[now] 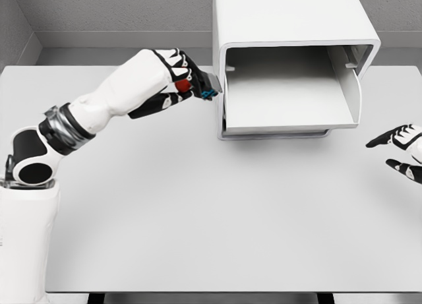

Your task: Slide open multi-storey tabletop storage cabinets and put open load switch and slide close multi-storey tabletop storage cabinets

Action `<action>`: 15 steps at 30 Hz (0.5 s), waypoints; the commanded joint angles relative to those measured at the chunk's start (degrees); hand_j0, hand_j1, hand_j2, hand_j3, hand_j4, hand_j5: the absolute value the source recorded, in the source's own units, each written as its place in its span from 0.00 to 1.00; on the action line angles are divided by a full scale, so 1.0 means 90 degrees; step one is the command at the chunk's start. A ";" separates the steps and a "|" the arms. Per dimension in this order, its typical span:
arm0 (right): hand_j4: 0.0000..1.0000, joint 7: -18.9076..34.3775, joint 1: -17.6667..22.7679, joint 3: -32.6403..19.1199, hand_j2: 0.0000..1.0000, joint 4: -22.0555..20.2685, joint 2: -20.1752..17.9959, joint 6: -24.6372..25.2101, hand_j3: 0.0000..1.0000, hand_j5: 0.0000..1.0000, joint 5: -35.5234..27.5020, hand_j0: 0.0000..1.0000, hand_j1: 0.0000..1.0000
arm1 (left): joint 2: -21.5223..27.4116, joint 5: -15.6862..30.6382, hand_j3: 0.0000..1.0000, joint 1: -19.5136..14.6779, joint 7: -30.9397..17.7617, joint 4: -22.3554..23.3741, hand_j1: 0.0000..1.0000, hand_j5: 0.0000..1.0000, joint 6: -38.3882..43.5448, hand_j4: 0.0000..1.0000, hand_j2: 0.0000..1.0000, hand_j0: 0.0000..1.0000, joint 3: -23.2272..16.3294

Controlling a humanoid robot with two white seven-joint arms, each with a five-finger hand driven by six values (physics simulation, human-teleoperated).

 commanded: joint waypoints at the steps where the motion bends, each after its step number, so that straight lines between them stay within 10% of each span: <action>1: 0.65 -0.0006 0.0000 -0.0005 0.65 0.0008 -0.0011 0.0001 0.65 0.65 -0.0047 0.65 0.65 | -0.0036 0.0044 0.36 -0.0010 0.0005 -0.0002 0.36 0.36 0.0019 0.36 0.36 0.36 -0.0116; 15: 0.65 -0.0006 0.0049 -0.0005 0.65 -0.0021 0.0008 0.0001 0.65 0.65 -0.0047 0.65 0.65 | -0.0554 -0.0356 0.36 -0.0234 0.0005 -0.0002 0.36 0.36 0.0019 0.36 0.36 0.36 -0.0468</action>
